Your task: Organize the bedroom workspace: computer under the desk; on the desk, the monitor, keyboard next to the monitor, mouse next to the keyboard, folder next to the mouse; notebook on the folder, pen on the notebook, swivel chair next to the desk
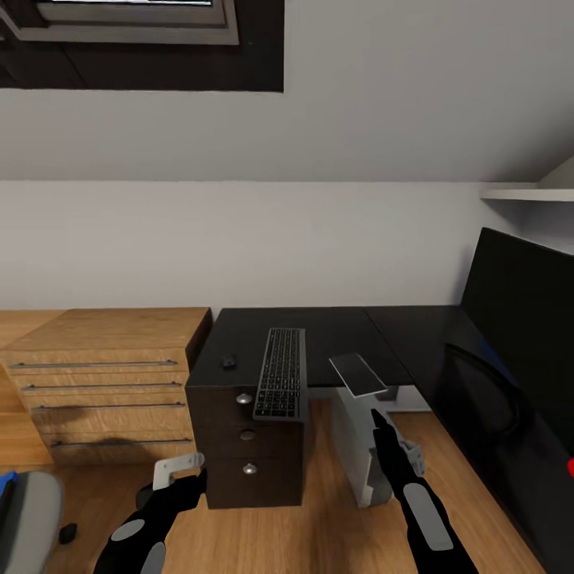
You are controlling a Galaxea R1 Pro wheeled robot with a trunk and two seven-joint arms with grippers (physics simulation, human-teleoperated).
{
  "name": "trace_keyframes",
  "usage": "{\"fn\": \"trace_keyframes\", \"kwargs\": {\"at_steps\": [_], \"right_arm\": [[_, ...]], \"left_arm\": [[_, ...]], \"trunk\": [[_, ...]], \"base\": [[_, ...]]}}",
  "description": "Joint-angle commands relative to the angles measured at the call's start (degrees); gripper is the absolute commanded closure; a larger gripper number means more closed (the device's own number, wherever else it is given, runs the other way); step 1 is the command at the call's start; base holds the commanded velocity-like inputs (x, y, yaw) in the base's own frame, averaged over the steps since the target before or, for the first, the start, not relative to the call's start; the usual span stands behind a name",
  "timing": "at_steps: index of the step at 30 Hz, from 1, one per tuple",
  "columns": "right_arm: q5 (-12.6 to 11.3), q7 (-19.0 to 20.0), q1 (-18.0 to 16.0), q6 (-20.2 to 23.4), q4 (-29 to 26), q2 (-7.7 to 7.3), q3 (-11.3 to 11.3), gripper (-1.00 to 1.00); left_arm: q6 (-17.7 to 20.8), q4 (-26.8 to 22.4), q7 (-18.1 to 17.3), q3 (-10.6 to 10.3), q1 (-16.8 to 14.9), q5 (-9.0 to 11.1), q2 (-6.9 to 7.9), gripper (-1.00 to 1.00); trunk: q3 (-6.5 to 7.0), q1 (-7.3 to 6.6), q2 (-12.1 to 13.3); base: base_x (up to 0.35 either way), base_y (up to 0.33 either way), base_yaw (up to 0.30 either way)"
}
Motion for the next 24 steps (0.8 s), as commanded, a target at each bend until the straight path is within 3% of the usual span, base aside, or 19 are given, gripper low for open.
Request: {"fn": "trace_keyframes", "kwargs": {"at_steps": [1,13,18,20,22,24], "right_arm": [[-0.5,0.3,0.0,0.4,0.0,0.07,-0.3,-1.00],[0.3,0.2,0.0,0.4,1.7,0.26,0.0,-1.00],[3.9,0.2,0.0,0.3,4.1,0.24,1.4,-1.00],[6.6,0.2,0.0,0.2,5.0,0.10,2.1,-1.00],[11.6,0.2,0.0,-0.9,7.2,-0.12,2.5,-1.00],[14.6,0.2,0.0,-2.1,9.3,-0.32,2.6,-1.00]], "left_arm": [[0.1,-0.1,0.5,-0.1,0.0,0.6,0.02,-1.00],[0.1,1.5,0.6,0.1,0.0,0.5,0.06,-1.00],[-0.1,4.9,0.8,0.1,0.0,0.5,0.16,-1.00],[-0.2,7.7,0.8,0.1,0.0,0.5,0.19,-1.00],[-0.4,12.2,0.8,0.1,0.0,0.5,0.21,-1.00],[-0.7,14.5,0.8,0.1,0.0,0.5,0.22,-1.00]], "trunk": [[0.13,-0.23,0.4],[2.28,-2.87,5.2],[3.18,-3.96,7.2],[3.54,-4.40,8.0],[3.90,-4.84,8.8],[4.26,-5.28,9.6]], "base": [[-0.010,0.000,0.000],[-0.003,0.000,0.000],[0.000,0.000,0.000],[0.000,0.000,0.000],[0.000,0.000,0.000],[0.000,0.000,0.000]]}}
